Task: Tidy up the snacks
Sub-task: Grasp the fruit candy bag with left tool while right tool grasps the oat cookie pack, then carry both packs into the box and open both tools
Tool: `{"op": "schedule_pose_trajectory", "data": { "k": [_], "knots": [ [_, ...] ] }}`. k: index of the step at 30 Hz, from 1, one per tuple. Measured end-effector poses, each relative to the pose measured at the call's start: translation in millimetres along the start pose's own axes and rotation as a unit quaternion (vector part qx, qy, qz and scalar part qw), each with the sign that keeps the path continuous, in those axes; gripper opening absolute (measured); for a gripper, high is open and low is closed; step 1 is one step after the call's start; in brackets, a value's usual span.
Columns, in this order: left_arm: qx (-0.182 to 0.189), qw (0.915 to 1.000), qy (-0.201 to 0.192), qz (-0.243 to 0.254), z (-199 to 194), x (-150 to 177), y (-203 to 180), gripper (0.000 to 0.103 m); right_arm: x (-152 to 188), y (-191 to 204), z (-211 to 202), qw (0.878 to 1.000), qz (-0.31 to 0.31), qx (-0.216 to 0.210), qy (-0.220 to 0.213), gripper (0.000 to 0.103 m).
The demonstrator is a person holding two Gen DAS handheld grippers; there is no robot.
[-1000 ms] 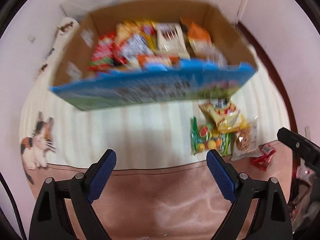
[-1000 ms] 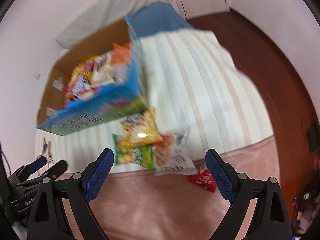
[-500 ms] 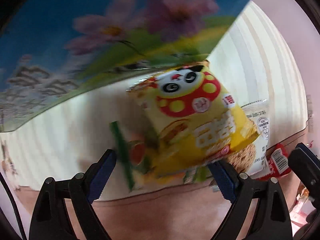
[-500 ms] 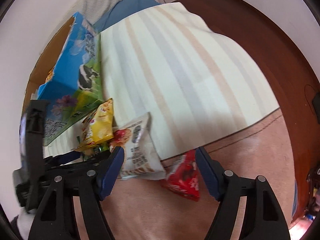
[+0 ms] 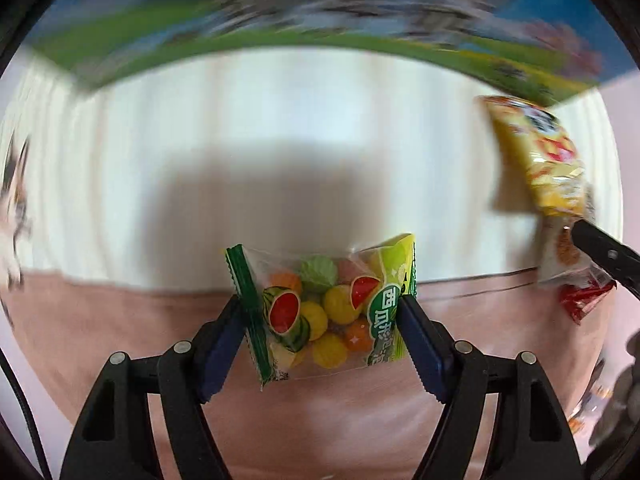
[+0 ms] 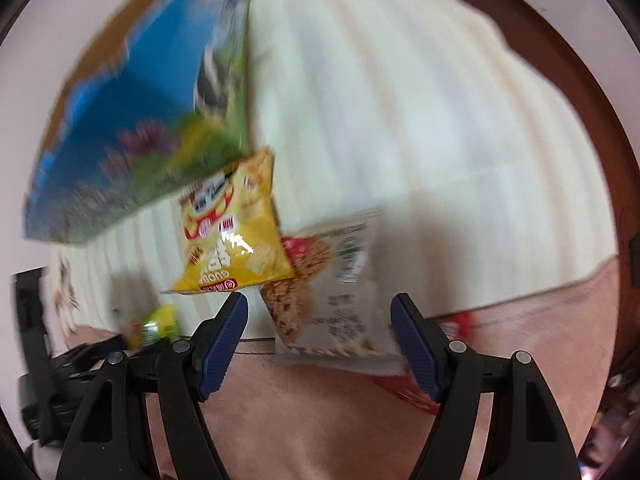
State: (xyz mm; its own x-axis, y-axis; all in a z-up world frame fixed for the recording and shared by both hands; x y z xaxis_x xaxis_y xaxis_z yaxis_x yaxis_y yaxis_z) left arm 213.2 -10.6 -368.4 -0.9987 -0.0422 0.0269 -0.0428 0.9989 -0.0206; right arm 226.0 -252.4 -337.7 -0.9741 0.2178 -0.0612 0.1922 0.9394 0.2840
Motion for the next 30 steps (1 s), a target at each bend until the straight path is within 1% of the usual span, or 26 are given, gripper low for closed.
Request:
{"op": "schedule_pose_trajectory", "data": {
  "k": [1,3,5,7,10,12,16,17,18,20,22,24,25,26,30],
  "knots": [
    [0.001,0.9999,0.002,-0.015,1.0,3.6,12.4,0.074,-2.1,6.0,11.6,1.000,-0.011,0.015,0.013,0.077],
    [0.007,0.9994,0.007,-0.034,4.3,8.2,28.5,0.074,-3.5,14.7,24.5,0.999,-0.030,0.038,0.021,0.076],
    [0.023,0.9986,0.023,-0.043,10.1,11.1,36.8,0.076,-2.2,21.9,29.7,0.997,-0.047,0.048,0.023,0.065],
    [0.034,0.9977,0.026,-0.053,14.5,10.7,44.1,0.076,4.0,29.6,31.0,0.996,-0.066,0.047,0.028,0.064],
    [0.036,0.9978,0.037,-0.040,21.9,6.0,50.5,0.077,21.9,39.2,32.0,0.993,-0.096,0.051,0.044,0.063],
    [0.030,0.9982,0.043,-0.027,26.3,-0.9,43.7,0.080,36.3,44.8,32.4,0.991,-0.107,0.050,0.058,0.062],
    [0.027,0.9983,0.047,-0.024,36.1,-7.3,31.9,0.081,55.6,55.2,31.1,0.990,-0.117,0.050,0.068,0.063],
    [0.026,0.9983,0.046,-0.025,38.0,-14.4,25.1,0.081,57.1,56.3,30.7,0.990,-0.113,0.048,0.067,0.063],
    [0.024,0.9983,0.045,-0.027,32.1,-27.0,8.8,0.081,57.6,57.5,30.6,0.991,-0.107,0.046,0.065,0.064],
    [0.024,0.9984,0.043,-0.029,39.5,-24.6,3.3,0.081,55.9,57.6,32.3,0.993,-0.091,0.049,0.059,0.068],
    [0.022,0.9985,0.039,-0.030,38.8,-22.3,2.0,0.080,53.9,56.4,34.5,0.994,-0.078,0.050,0.055,0.068],
    [0.021,0.9988,0.033,-0.029,37.7,-19.2,0.6,0.077,58.5,46.9,37.2,0.995,-0.070,0.053,0.045,0.068],
    [0.021,0.9988,0.035,-0.025,36.1,-12.7,2.0,0.076,56.0,44.6,35.7,0.995,-0.069,0.056,0.042,0.067],
    [0.018,0.9990,0.032,-0.024,31.5,-9.3,3.5,0.071,55.0,44.7,35.9,0.995,-0.071,0.060,0.041,0.066],
    [0.019,0.9994,0.022,-0.017,16.1,0.7,-2.6,0.066,52.8,46.3,33.3,0.994,-0.083,0.064,0.031,0.060]
  ]
}}
Point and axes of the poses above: each gripper's, at about its wrist camera, not at the fingertips, and z roughly the way its jaws point, y to its left, x to its underside, the point moved 4 cm from there along z, roughly the way its jaws point
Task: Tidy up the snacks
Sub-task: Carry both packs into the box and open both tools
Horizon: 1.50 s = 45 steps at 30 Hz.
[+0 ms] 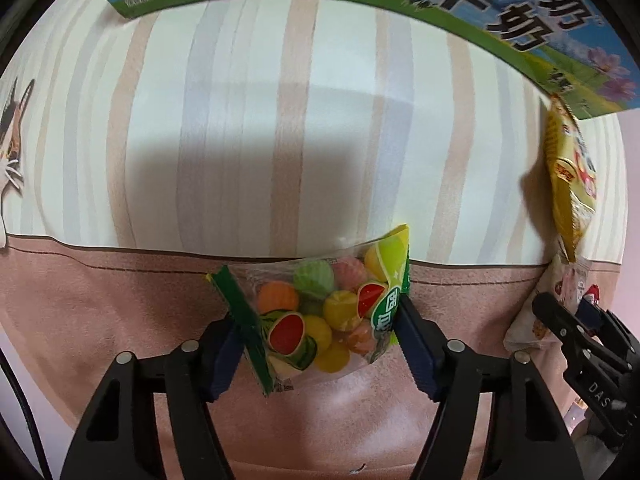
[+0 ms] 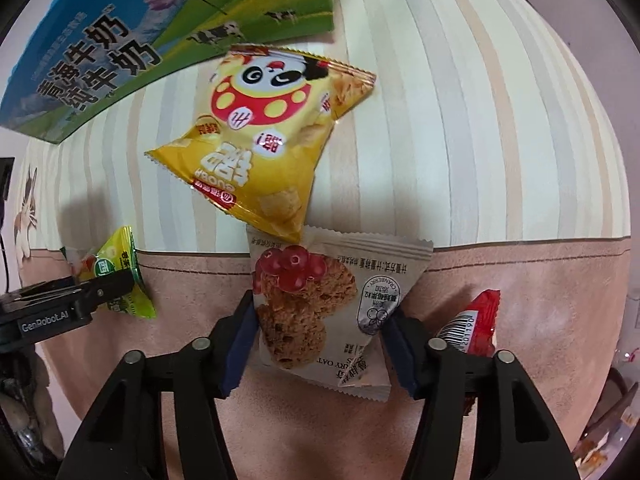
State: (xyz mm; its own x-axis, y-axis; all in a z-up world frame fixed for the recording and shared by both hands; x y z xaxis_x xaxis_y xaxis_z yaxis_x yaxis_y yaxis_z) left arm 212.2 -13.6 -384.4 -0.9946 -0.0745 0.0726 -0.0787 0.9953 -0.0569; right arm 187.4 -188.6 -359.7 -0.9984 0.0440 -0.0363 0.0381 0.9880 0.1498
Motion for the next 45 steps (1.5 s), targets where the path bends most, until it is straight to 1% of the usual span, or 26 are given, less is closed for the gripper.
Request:
{"op": "schedule_pose_trajectory", "data": {
  "k": [2,5,8,10,11,14,16,17,18,20,23,24,25,26,27,28,30,31,32,33,35,40,42,43,45],
  "knots": [
    [0.001,1.0000,-0.006,0.004,-6.6,2.8,-2.1,0.064,1.6,9.3,-4.3,1.000,0.002,-0.007,-0.005,0.056],
    [0.009,0.9998,-0.016,0.008,-18.3,8.0,-6.5,0.063,-0.6,13.3,-12.9,1.000,0.008,-0.023,-0.016,0.053],
    [0.018,0.9994,-0.027,0.014,-33.4,12.6,-9.6,0.061,-4.9,19.8,-28.7,0.998,0.014,-0.047,-0.025,0.051],
    [0.026,0.9990,-0.032,0.018,-46.1,12.0,-4.3,0.052,-1.5,21.3,-43.0,0.998,0.010,-0.058,-0.031,0.051],
    [0.030,0.9988,-0.035,0.020,-51.3,12.6,-5.6,0.038,-1.3,24.0,-48.5,0.997,0.006,-0.062,-0.036,0.051],
    [0.057,0.9977,-0.030,0.019,-68.7,9.3,-10.4,0.037,1.3,32.2,-66.5,0.995,0.000,-0.086,-0.043,0.050],
    [0.058,0.9974,-0.038,0.021,-72.2,5.0,-10.8,0.041,5.3,33.0,-79.7,0.994,-0.004,-0.098,-0.047,0.050],
    [0.056,0.9978,-0.027,0.025,-64.7,1.2,-10.9,0.049,5.1,34.4,-84.8,0.994,-0.008,-0.099,-0.050,0.050],
    [0.053,0.9983,-0.013,0.019,-57.8,-2.4,-7.7,0.059,2.4,36.6,-87.0,0.994,-0.011,-0.097,-0.051,0.050],
    [0.064,0.9978,0.020,0.001,-36.5,-9.7,0.0,0.065,1.3,38.7,-81.2,0.994,-0.009,-0.098,-0.047,0.050],
    [0.095,0.9932,0.061,-0.027,-4.0,-15.7,4.5,0.072,-0.9,35.7,-67.7,0.995,-0.003,-0.098,-0.034,0.050],
    [0.093,0.9928,0.069,-0.029,3.3,-16.5,3.7,0.074,-3.9,33.9,-62.0,0.995,0.000,-0.098,-0.030,0.050],
    [0.088,0.9933,0.069,-0.027,5.7,-17.2,0.5,0.077,-3.8,32.7,-57.2,0.995,0.007,-0.101,-0.024,0.050],
    [0.086,0.9936,0.072,-0.017,6.6,-17.4,-5.3,0.086,-3.0,31.3,-53.1,0.995,0.010,-0.102,-0.018,0.050],
    [0.081,0.9939,0.075,-0.007,8.0,-17.4,-10.6,0.092,-2.6,30.3,-48.4,0.994,0.014,-0.104,-0.014,0.050],
    [0.070,0.9945,0.078,0.002,9.4,-17.5,-15.7,0.092,-2.0,28.7,-44.0,0.994,0.022,-0.108,-0.009,0.050],
    [0.050,0.9963,0.070,0.008,11.6,-18.9,-21.8,0.091,-3.4,31.8,-36.4,0.993,0.028,-0.111,-0.004,0.050],
    [0.046,0.9971,0.061,0.002,10.5,-18.8,-21.6,0.089,-3.2,32.8,-32.7,0.994,0.030,-0.108,-0.002,0.050],
    [0.046,0.9976,0.051,-0.006,7.3,-18.6,-20.5,0.084,-2.9,32.6,-31.6,0.994,0.031,-0.108,-0.002,0.050],
    [0.048,0.9979,0.044,-0.006,3.7,-18.7,-19.0,0.075,-2.9,33.7,-31.3,0.994,0.032,-0.109,-0.002,0.050],
    [0.046,0.9984,0.031,-0.003,-6.3,-15.8,-18.9,0.063,-1.7,34.2,-31.8,0.994,0.029,-0.108,-0.007,0.050],
    [0.042,0.9990,0.016,0.007,-23.6,-9.3,-16.9,0.061,-1.4,37.1,-42.0,0.994,0.021,-0.110,-0.018,0.050],
    [0.051,0.9986,0.011,0.003,-38.0,-9.9,-19.1,0.060,-2.7,37.7,-47.5,0.993,0.017,-0.113,-0.021,0.050],
    [0.058,0.9983,0.009,0.006,-47.7,-4.5,-17.9,0.060,-3.6,39.2,-52.3,0.993,0.015,-0.117,-0.024,0.050],
    [0.069,0.9975,-0.003,0.012,-66.9,-1.9,-15.9,0.060,-4.3,41.2,-62.7,0.992,0.010,-0.124,-0.030,0.050]
  ]
}}
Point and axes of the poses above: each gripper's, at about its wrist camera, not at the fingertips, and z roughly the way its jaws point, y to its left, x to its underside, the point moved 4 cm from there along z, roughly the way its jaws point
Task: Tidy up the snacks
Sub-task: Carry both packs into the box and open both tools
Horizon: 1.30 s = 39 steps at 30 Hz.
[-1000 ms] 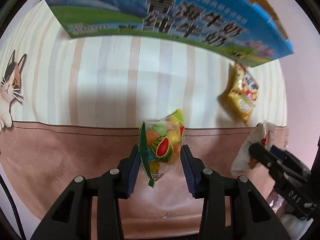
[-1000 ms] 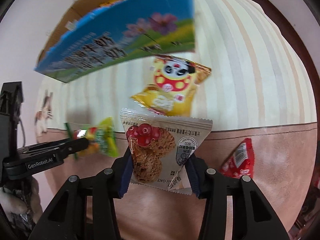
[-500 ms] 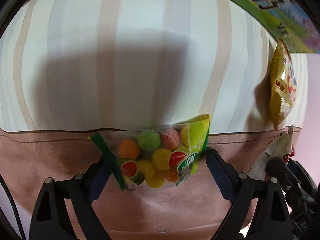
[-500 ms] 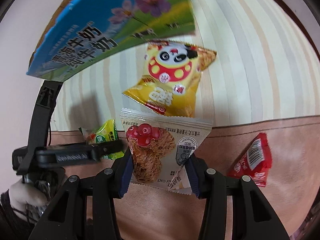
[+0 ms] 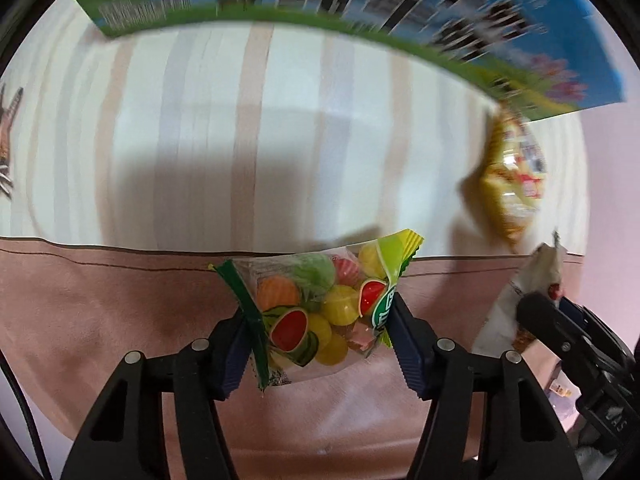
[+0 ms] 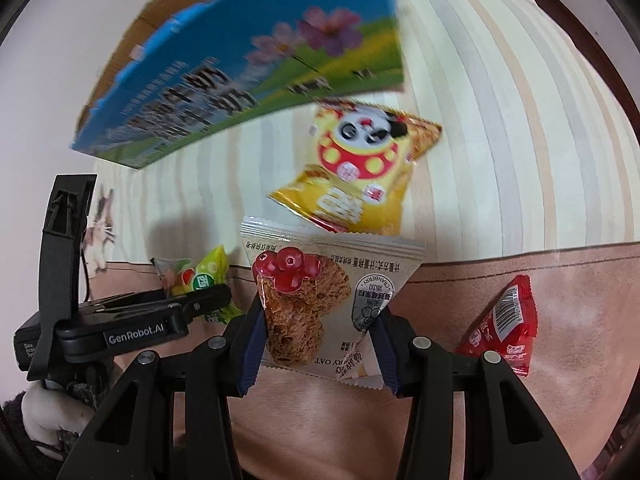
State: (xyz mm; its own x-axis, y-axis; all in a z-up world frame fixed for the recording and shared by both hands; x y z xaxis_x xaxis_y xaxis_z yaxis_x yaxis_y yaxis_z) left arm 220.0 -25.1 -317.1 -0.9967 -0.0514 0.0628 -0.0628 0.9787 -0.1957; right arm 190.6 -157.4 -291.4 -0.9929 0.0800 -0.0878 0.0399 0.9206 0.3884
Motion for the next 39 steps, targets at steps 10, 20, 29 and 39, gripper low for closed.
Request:
{"op": "schedule_pose_trajectory", "data": {
  "k": [10,20,29,39],
  "knots": [
    [0.074,0.9912,-0.107,0.025,-140.6,-35.0,-15.9,0.060,-51.3,53.7,-105.0,0.993,-0.059,-0.057,-0.082,0.050],
    [0.018,0.9861,-0.164,0.020,-190.4,-142.7,25.0,0.060,-162.9,96.6,-130.5,0.983,-0.115,-0.027,-0.140,0.050],
    [0.008,0.9938,-0.111,0.010,-135.4,-228.7,26.7,0.068,-239.4,101.4,-72.9,0.989,-0.104,-0.012,-0.100,0.051],
    [-0.033,0.9936,-0.101,0.040,-100.2,-248.3,10.3,0.095,-263.4,65.5,-14.4,0.997,-0.065,0.028,-0.032,0.094]
  ]
}}
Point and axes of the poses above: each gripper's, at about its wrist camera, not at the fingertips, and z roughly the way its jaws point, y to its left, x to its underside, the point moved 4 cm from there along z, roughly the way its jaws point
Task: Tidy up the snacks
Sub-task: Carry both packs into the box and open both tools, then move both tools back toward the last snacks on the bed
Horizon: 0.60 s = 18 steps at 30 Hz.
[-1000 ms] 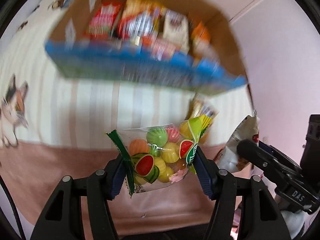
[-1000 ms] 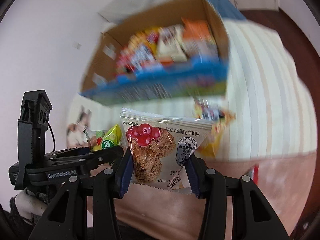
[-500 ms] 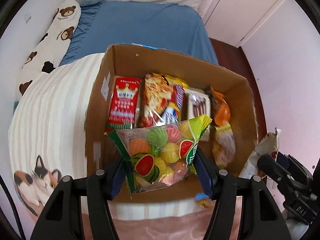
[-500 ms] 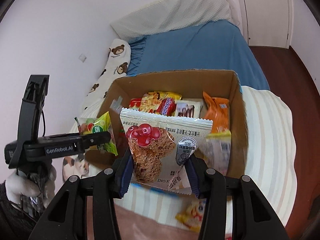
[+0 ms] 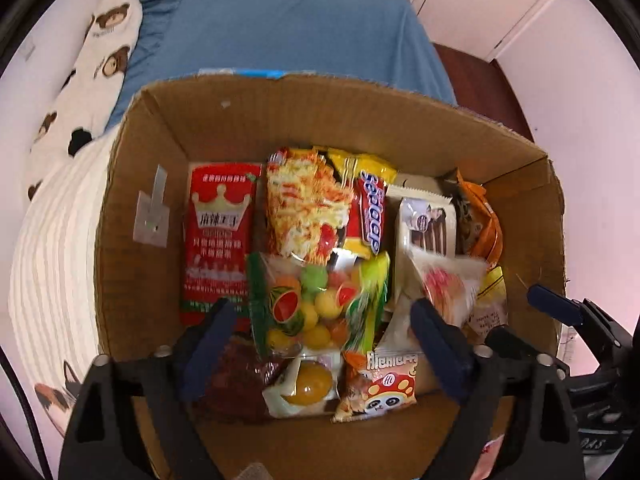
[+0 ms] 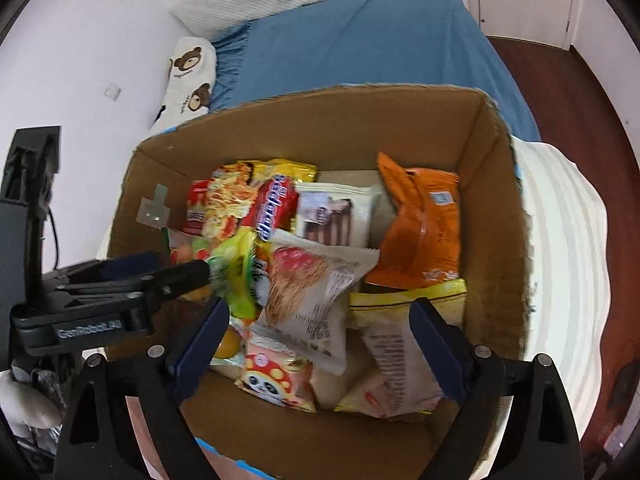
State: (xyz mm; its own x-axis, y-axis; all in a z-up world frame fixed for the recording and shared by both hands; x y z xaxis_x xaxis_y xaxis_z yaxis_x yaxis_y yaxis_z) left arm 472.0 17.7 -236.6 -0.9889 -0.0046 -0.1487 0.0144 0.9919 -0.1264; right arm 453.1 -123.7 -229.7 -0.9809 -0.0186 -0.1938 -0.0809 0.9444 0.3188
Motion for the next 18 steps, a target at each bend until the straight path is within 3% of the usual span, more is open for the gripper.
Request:
{"op": "schedule_pose_trajectory", "data": {
  "k": [8,18],
  "knots": [
    [-0.029,0.9987,-0.041,0.002,-17.3,8.8,3.8,0.096,14.5,-12.7,-13.7,0.998,-0.015,0.060,-0.019,0.098],
    [-0.071,0.9916,-0.108,0.005,-58.7,53.0,-4.6,0.096,47.8,-3.3,-57.6,0.993,-0.024,0.089,-0.071,0.098]
  ]
}}
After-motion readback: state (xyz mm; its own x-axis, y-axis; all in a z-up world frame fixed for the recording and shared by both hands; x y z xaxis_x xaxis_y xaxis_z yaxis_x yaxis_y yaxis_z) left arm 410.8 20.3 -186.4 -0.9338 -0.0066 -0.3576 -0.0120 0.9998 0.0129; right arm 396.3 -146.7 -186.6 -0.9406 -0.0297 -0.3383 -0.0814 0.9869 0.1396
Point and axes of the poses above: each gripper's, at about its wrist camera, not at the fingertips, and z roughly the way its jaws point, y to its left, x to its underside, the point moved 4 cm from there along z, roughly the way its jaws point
